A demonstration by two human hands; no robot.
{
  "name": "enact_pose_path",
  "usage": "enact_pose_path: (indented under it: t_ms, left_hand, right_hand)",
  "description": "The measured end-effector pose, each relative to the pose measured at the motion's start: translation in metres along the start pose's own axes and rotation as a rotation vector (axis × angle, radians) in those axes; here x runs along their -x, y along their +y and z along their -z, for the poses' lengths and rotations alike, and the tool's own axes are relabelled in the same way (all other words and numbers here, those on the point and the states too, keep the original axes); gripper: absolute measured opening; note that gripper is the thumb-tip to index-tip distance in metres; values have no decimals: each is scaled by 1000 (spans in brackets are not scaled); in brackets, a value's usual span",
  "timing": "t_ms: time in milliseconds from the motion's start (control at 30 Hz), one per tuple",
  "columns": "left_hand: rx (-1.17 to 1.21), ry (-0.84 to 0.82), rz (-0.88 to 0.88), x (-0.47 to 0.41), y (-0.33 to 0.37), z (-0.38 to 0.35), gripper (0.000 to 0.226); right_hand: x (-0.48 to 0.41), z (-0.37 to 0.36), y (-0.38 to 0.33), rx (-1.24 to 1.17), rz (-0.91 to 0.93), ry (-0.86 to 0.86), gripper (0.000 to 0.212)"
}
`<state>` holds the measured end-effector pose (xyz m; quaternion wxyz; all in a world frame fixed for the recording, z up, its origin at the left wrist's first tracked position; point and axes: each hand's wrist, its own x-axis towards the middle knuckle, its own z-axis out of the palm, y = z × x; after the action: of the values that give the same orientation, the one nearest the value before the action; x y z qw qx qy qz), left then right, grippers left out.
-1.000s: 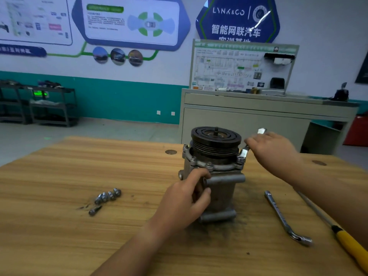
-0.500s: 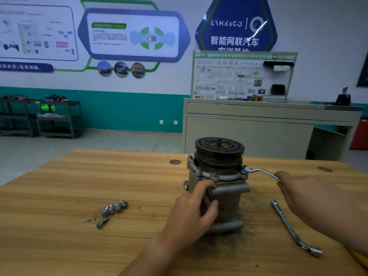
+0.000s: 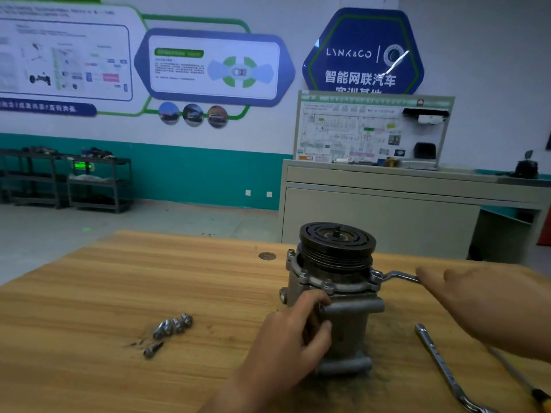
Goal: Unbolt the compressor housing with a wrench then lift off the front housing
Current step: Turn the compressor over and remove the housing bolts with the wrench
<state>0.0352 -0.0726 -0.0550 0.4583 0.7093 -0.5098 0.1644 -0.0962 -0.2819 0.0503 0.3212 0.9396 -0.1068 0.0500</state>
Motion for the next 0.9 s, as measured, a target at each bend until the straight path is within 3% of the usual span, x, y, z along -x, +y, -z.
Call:
enact_pose_path:
  t_ms: [100,367,433,567,667,700,767,900]
  left_hand:
    - [-21,17,-34,-1,0,4,26]
    - [-33,-20,-34,-3,0,3,27]
    - [-18,-16,-33,-3,0,2,27]
    - [-2,-9,-16,-1,-1,-2,28]
    - [-14,-16,-13,0,-3,-3,29]
    - [-13,-16,-13,0,-3,-3,29]
    - [-5,-21,-9,-1,-3,-3,28]
    - [8,-22,-8,-1,-1,-2,26]
  right_hand:
    - [-31,-10,17,145,15,52,57]
    - [-79,-33,13,267,-6,226,49]
    - [-70,-35,18,66,-97,321,46]
    - [-39,-38,34,-635,-309,692,22]
    - [-15,-37,28,-1089,-326,481,20]
    - [-8,-35,23,-1115,-300,393,21]
    - [5,-24,9,-1001,-193,285,30]
    - [11,-9,-6,-801,-124,196,66]
